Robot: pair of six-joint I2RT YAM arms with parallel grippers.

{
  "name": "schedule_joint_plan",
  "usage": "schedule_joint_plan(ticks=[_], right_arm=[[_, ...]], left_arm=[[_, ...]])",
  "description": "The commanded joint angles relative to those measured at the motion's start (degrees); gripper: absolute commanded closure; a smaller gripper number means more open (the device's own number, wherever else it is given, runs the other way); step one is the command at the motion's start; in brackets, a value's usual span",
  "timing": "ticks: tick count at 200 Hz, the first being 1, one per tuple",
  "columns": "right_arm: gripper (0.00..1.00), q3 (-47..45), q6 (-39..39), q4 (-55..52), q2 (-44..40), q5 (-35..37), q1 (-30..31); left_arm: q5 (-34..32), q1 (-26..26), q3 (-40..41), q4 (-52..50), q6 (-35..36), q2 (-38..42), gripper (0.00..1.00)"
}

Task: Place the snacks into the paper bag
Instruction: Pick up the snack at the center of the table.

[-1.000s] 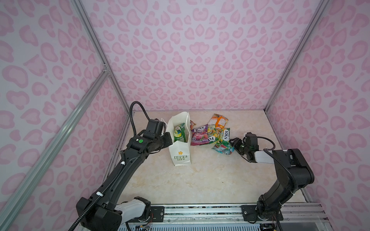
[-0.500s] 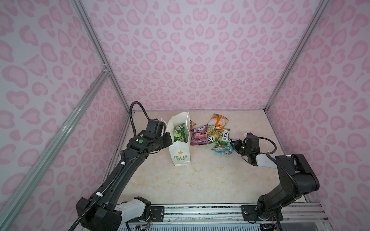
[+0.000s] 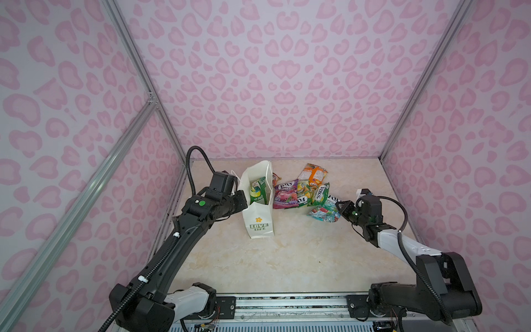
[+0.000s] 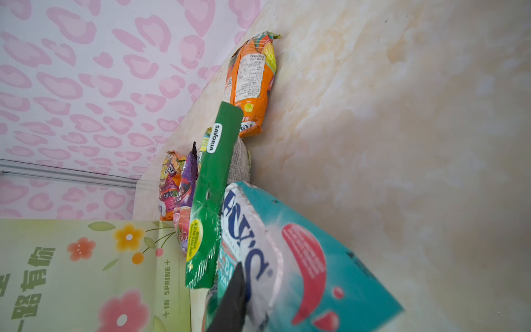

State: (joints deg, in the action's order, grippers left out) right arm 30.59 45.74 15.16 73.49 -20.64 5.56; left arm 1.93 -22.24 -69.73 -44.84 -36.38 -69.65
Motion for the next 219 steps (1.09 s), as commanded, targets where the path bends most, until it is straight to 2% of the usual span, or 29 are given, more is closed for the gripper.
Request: schedule_joint_plan(ticks=[1,61,107,148,219], right_arm=[[0.99,-0.1,-2.6,-4.7,-4.0,1.2,0.1],[1.00,3.8,-6.8,-19.2,-17.8,5.5,1.1],[1.00,13.1,-10.6,-27.9,-24.4,13.7,9.8],[1.00,23.1,-13.1,-30.4,-21.5,18.4,18.7],[1.00,40.1,-17.7,-27.3,-10.2,21.9,30.0]], left_arm=[[0.9,-0.1,0.2,-2.8,0.4,0.1,0.97],[1.2,-0.1,0.0,-2.8,0.7,-0.2,0.97],[1.7,-0.1,0.1,-2.9,1.0,0.2,0.97],[2.5,-0.4,0.1,-2.4,0.8,-0.1,0.97],[2.5,-0.8,0.2,-1.8,0.4,0.4,0.97]])
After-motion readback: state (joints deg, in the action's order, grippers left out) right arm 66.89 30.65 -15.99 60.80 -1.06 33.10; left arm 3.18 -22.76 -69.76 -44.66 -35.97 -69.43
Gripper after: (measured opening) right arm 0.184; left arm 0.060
